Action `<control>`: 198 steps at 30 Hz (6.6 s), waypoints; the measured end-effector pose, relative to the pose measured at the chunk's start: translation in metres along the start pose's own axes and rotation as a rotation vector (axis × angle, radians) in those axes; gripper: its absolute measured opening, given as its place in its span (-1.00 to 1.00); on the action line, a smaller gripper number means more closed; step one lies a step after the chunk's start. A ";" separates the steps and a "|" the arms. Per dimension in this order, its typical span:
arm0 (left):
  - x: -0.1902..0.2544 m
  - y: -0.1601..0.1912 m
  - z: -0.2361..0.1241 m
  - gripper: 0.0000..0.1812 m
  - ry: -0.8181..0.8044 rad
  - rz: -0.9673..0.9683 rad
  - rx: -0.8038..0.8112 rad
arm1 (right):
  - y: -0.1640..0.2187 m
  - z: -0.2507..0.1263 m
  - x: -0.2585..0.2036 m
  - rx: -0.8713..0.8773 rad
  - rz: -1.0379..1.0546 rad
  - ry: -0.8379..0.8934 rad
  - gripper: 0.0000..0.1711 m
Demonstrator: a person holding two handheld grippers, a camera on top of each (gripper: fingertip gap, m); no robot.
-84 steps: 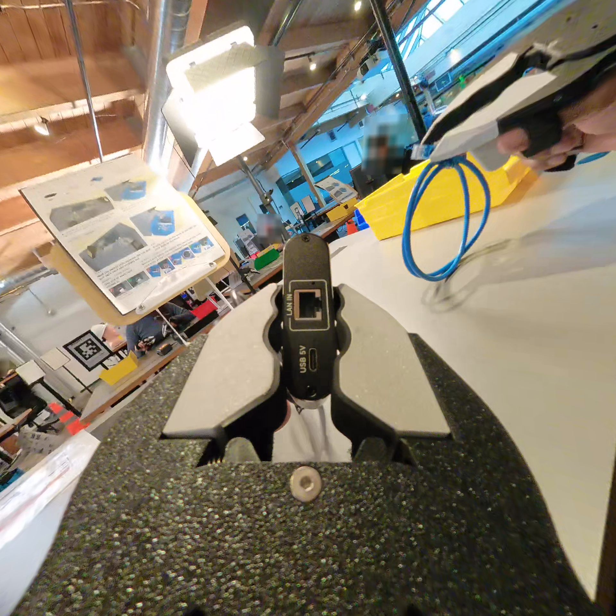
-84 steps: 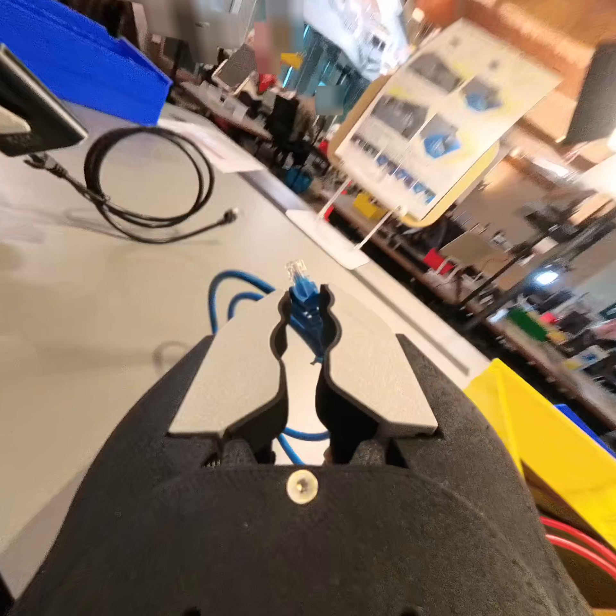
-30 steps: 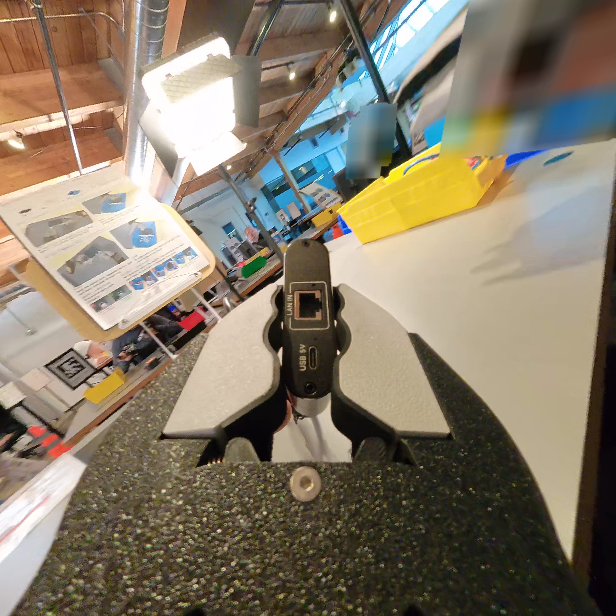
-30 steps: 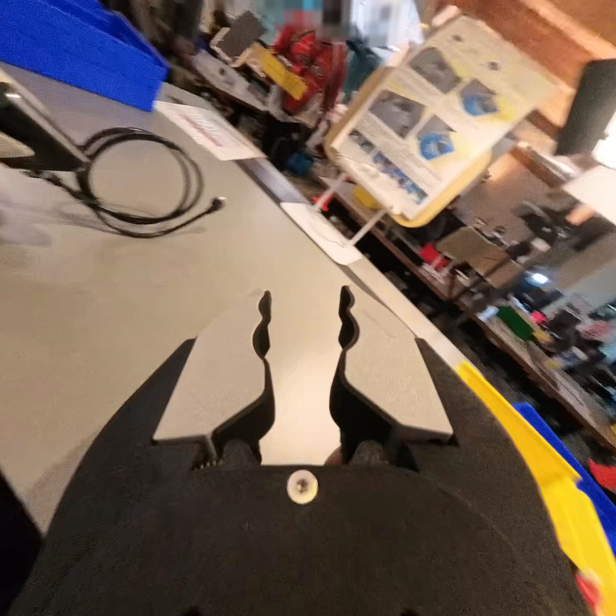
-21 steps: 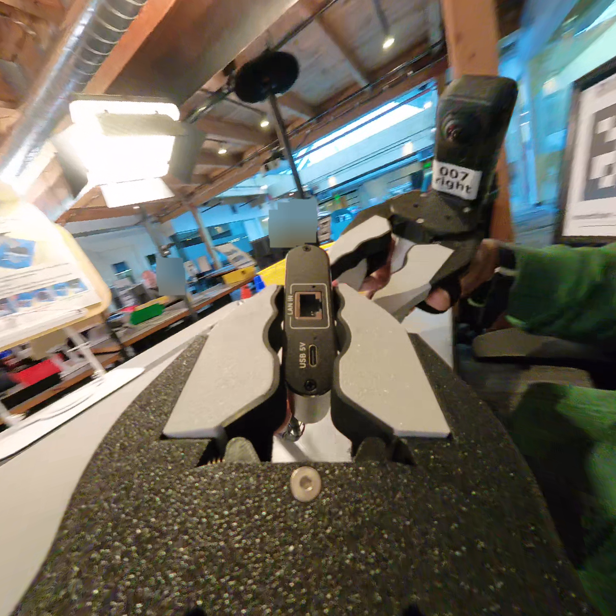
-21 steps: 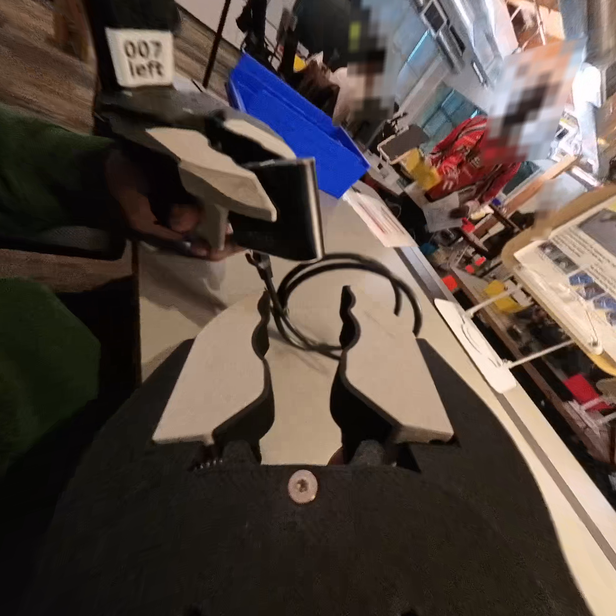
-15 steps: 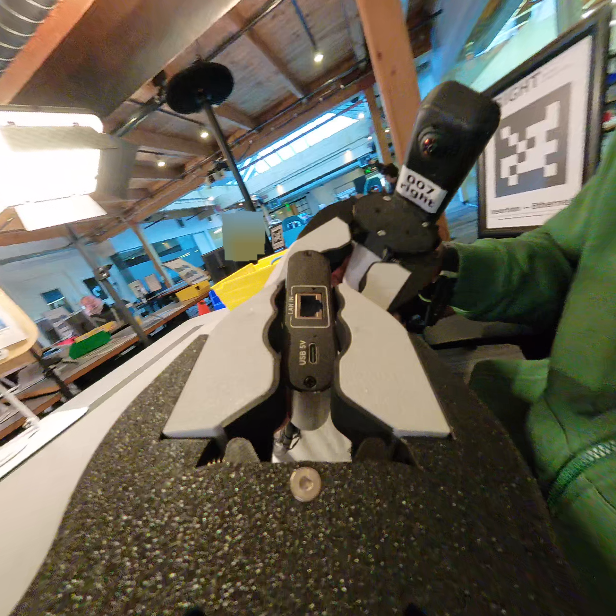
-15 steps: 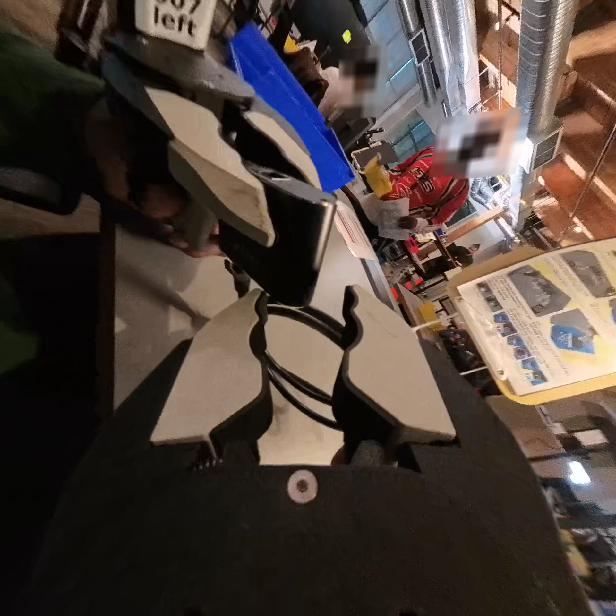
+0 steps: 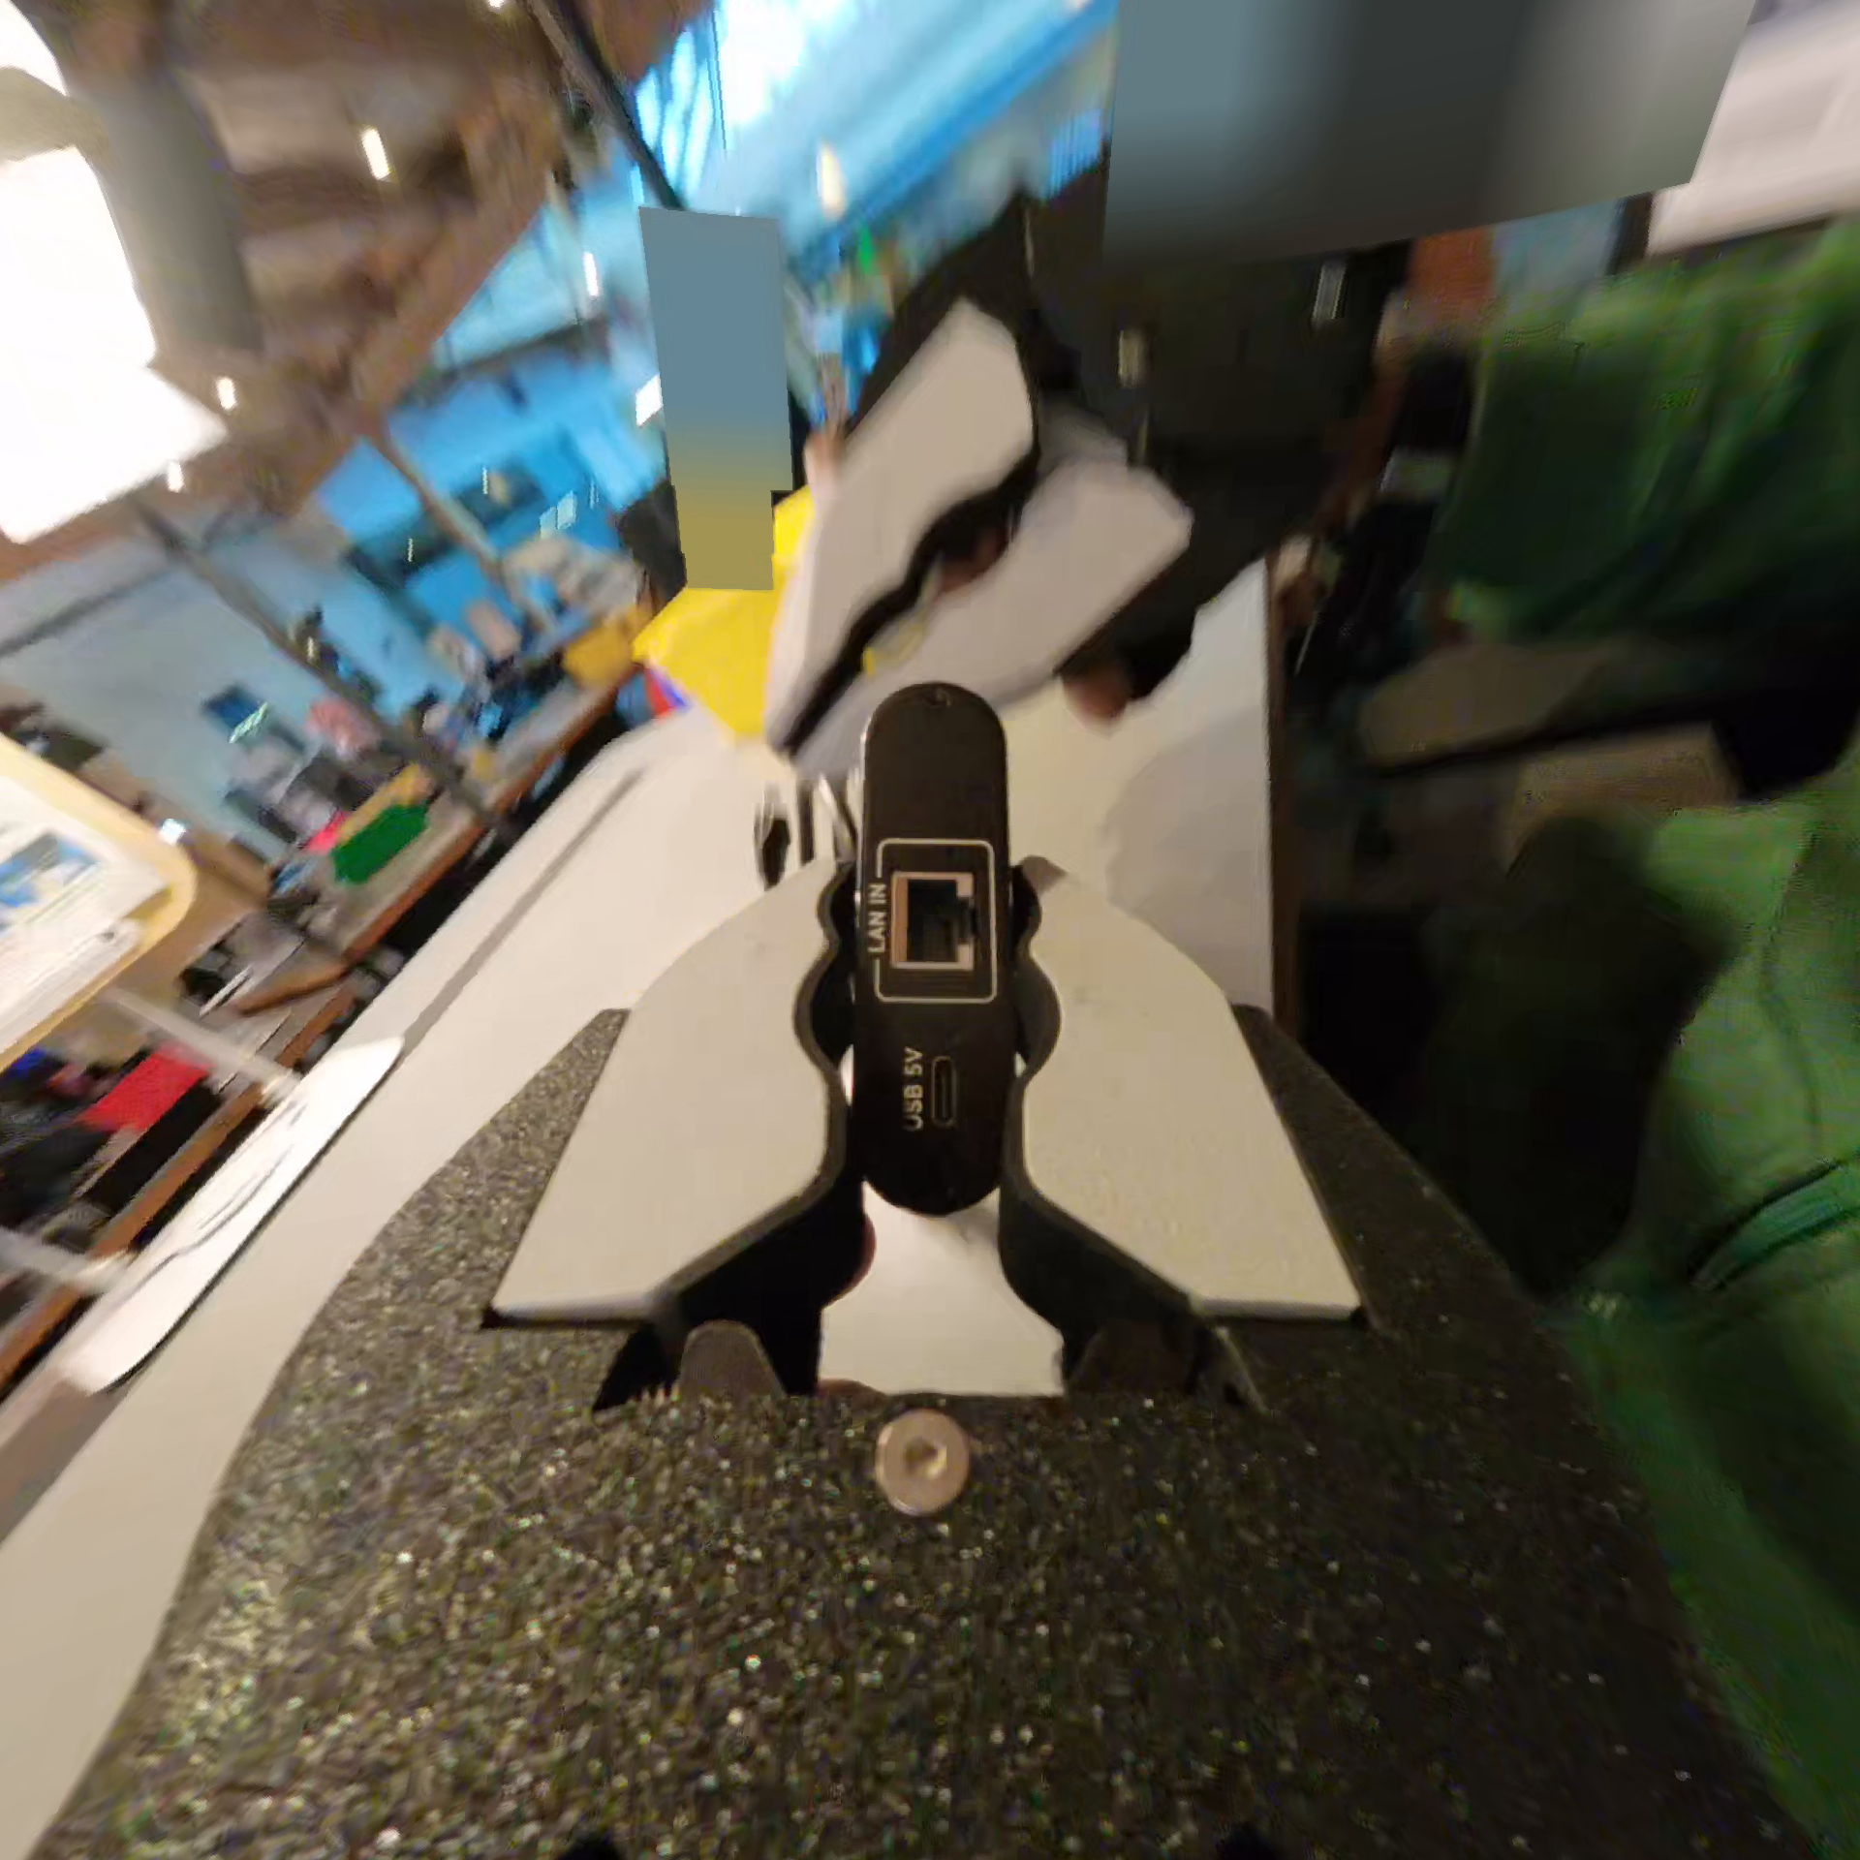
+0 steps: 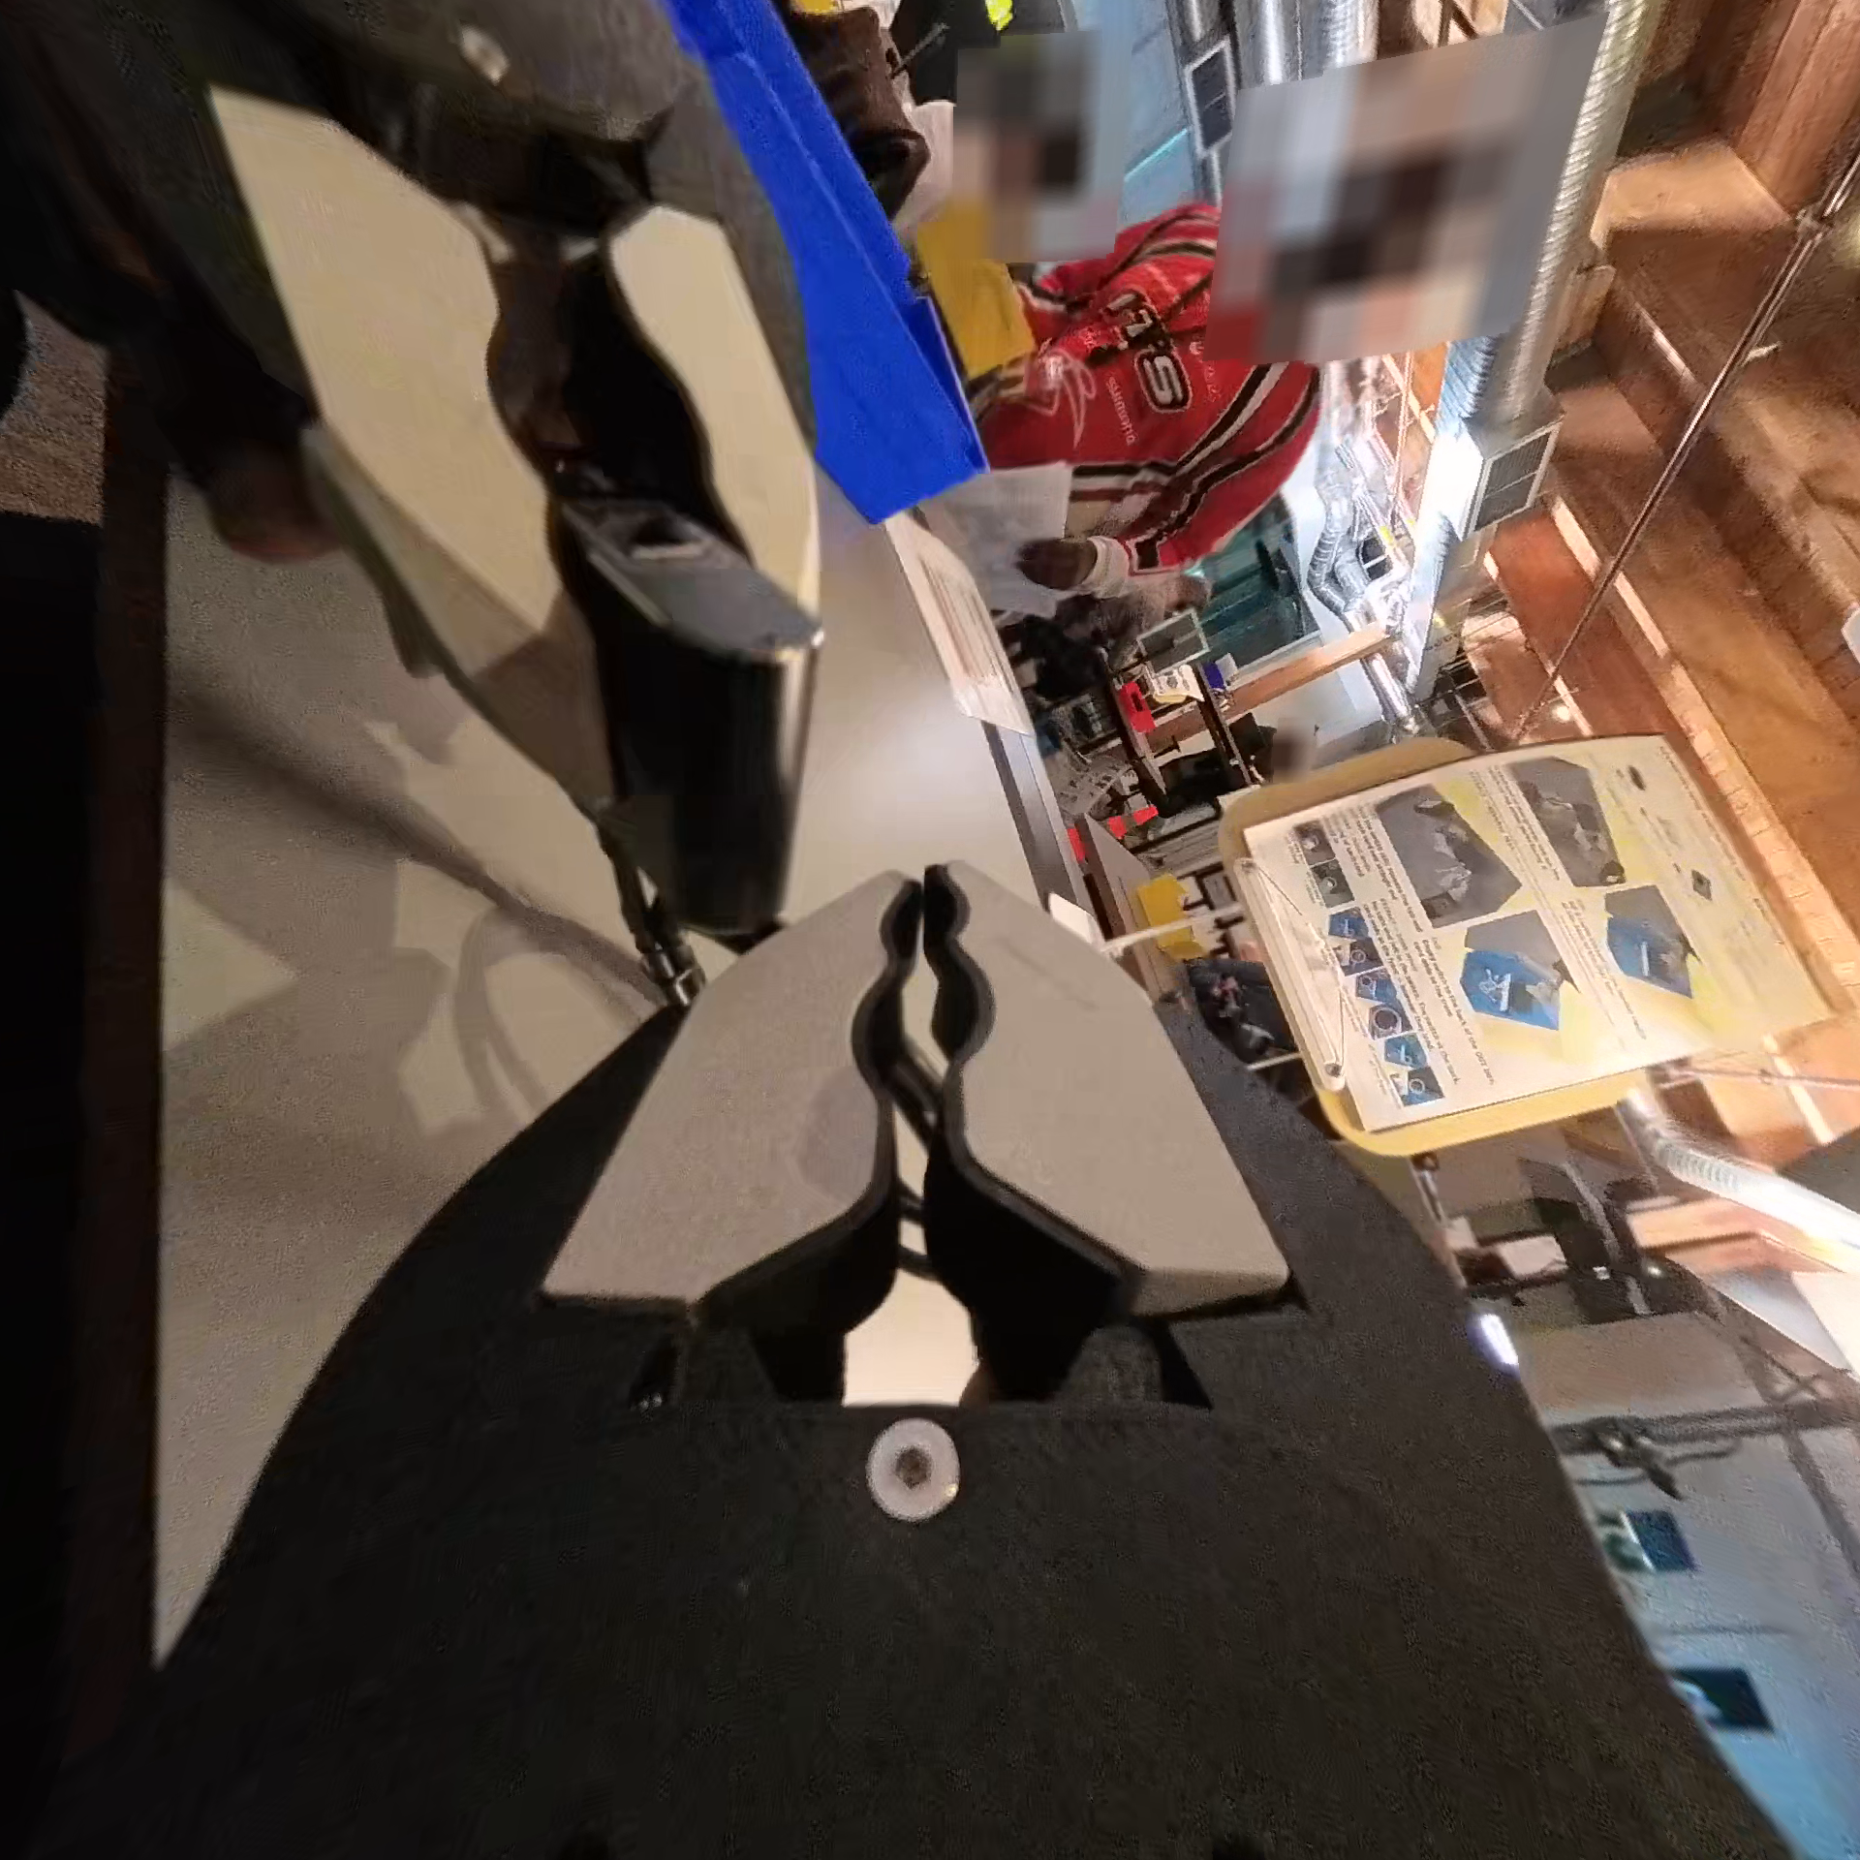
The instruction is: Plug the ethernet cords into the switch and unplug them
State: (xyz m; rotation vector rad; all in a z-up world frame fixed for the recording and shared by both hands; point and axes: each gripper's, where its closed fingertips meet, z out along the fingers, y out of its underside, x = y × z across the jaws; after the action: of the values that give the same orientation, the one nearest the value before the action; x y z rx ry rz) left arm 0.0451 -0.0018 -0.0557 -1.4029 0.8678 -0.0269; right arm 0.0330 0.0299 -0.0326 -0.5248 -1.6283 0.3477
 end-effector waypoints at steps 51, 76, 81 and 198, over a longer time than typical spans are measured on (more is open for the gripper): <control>0.022 -0.024 -0.001 -0.68 0.040 0.074 0.230 | -0.018 -0.027 -0.040 0.033 -0.061 -0.186 -0.68; 0.015 0.004 0.009 -0.68 -0.034 0.188 0.041 | 0.006 -0.013 -0.048 -0.098 -0.114 -0.186 -0.78; 0.018 0.003 0.008 -0.69 -0.016 0.204 0.049 | 0.004 -0.015 -0.052 -0.083 -0.114 -0.203 -0.78; -0.005 0.011 0.001 -0.68 -0.136 0.180 0.017 | -0.004 0.002 -0.031 -0.007 0.365 -0.102 -0.80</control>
State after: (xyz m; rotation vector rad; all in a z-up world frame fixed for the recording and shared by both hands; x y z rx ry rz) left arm 0.0372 0.0042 -0.0628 -1.2908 0.8751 0.1962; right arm 0.0332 0.0106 -0.0574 -0.8237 -1.6296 0.6483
